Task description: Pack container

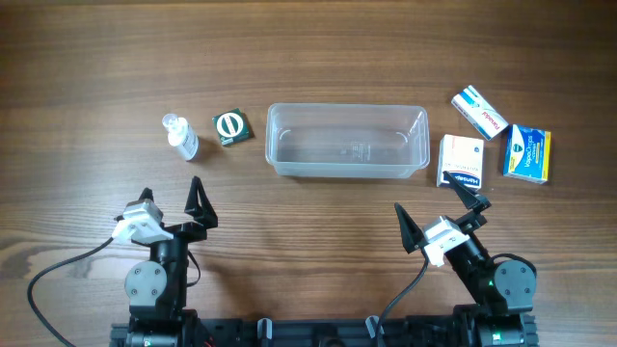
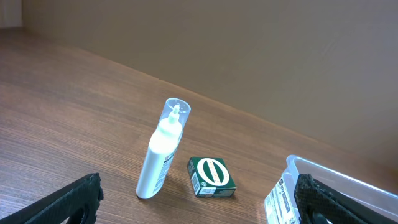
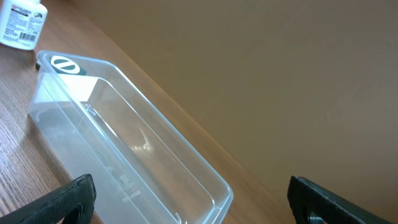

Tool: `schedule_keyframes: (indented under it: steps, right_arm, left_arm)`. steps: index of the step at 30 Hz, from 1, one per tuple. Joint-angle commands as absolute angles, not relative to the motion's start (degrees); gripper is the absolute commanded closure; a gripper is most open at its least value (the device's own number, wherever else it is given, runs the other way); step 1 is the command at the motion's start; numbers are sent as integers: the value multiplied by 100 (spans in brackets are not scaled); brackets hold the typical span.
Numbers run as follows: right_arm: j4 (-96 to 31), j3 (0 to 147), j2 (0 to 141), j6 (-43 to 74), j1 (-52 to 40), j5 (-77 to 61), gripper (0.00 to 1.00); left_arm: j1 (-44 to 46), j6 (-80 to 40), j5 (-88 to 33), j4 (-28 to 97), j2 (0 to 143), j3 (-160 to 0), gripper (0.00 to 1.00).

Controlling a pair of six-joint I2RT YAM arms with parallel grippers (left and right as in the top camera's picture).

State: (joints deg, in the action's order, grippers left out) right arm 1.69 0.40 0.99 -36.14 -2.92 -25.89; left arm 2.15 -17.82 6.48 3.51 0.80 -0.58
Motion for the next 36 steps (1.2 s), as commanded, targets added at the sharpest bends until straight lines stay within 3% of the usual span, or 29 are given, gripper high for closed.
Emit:
schedule_keyframes:
  steps: [1,8,13,18,28,36]
  right_arm:
    - [191,30,82,-3649,-309,-2591,0]
    - [191,30,80,-3649,-309,-2591,0]
    - [191,30,80,-3649,-309,-2591,0]
    - [191,30,80,-3649,-309,-2591,0]
    - [191,30,82,-3651,-309,-2591,0]
    - [191,30,80,-3647,-309,-2591,0]
  left_arm:
    - [239,-1671,600,349,38,-32,0]
    - [242,-1732,314,108,38,-32,0]
    - [242,-1734,-489,-1085,40,-82,0]
    - [239,-1638,-510,-596,395,-954,0]
    - [242,-1212,-967,1026,3151,-3660,0]
    - [239,-1223,-961,1203,4980,-4075,0]
